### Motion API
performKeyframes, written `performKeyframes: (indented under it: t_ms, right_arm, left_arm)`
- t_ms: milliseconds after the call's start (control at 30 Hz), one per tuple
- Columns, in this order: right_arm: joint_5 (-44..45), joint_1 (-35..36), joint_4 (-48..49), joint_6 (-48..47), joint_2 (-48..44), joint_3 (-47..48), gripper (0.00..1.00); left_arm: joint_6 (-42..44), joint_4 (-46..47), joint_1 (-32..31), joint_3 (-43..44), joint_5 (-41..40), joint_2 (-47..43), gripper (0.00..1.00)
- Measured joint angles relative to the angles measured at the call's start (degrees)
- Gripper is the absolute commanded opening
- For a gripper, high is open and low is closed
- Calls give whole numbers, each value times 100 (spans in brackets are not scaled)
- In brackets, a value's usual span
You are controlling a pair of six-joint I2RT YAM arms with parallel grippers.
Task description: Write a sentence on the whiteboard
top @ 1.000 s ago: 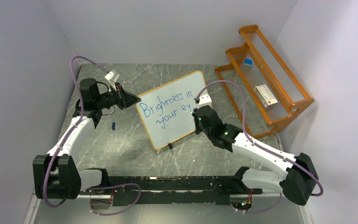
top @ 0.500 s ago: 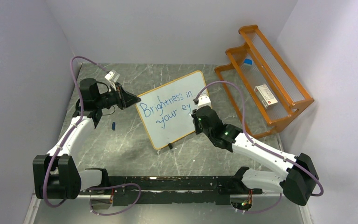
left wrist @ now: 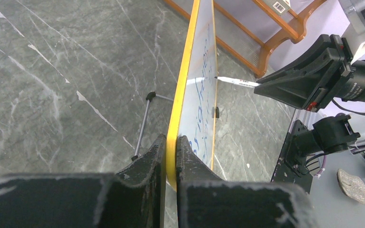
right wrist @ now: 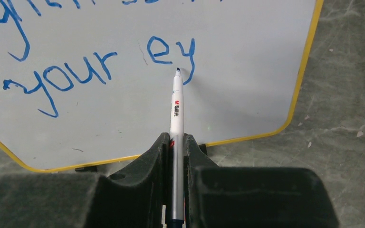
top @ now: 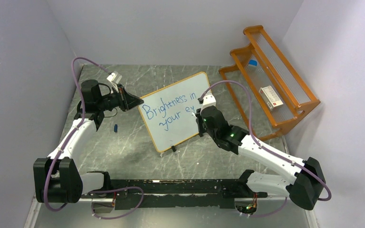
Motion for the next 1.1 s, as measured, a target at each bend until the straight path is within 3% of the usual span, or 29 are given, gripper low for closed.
performKeyframes:
  t_ms: [1100]
  right_arm:
    - [-149,-470,396,-149,131,20,0]
  left_arm:
    - [11,-4,0,0,-7,2,5]
